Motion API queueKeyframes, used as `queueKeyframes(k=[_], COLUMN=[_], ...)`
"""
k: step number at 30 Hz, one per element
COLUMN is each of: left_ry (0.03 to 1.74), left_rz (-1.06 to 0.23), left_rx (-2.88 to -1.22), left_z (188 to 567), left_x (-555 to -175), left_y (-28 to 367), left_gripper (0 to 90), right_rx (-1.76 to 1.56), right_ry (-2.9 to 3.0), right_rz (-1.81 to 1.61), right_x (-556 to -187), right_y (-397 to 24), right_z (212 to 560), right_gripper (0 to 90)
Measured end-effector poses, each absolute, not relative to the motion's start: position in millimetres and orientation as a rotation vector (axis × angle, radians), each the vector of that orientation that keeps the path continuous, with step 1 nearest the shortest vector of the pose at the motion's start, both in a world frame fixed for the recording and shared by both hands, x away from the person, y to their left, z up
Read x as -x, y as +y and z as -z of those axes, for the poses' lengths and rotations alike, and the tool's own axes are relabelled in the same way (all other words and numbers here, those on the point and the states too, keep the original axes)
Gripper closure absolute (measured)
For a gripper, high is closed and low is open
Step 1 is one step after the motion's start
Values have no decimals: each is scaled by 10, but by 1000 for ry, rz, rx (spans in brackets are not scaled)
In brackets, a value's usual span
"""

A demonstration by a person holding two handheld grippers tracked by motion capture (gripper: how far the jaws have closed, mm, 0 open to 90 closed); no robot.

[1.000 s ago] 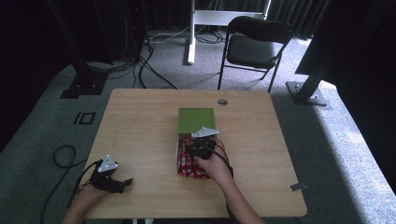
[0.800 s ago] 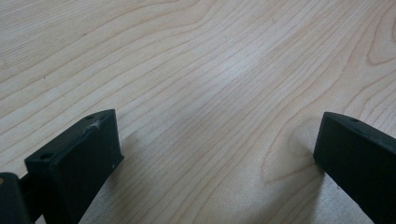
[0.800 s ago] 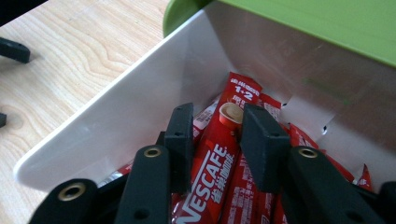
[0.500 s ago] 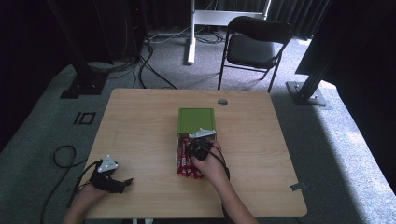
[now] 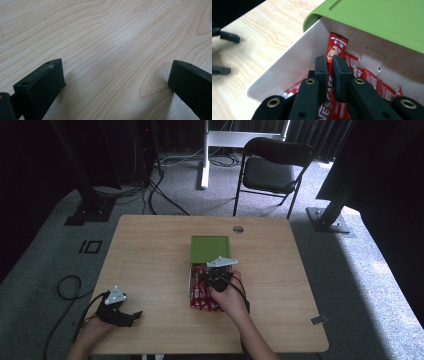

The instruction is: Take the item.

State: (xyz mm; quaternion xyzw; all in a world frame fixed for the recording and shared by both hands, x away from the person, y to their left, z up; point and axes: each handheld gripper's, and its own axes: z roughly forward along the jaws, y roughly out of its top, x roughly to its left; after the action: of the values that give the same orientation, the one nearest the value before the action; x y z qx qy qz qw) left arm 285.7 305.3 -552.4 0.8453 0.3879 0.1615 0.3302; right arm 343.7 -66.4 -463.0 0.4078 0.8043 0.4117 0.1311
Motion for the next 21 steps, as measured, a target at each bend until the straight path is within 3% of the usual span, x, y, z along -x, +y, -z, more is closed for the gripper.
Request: queueKeyframes(k=[21], left_ry=[1015], left_rz=[-421], left_rx=[-2210], left_z=[5524], left_x=[-2857], left_y=[3052], left_gripper=[15], right_rx=[-1122], right_ry=[2328], right_rz=[-1335], right_x=[-3158], right_y=[-869], right_z=[4360], right_gripper=[830])
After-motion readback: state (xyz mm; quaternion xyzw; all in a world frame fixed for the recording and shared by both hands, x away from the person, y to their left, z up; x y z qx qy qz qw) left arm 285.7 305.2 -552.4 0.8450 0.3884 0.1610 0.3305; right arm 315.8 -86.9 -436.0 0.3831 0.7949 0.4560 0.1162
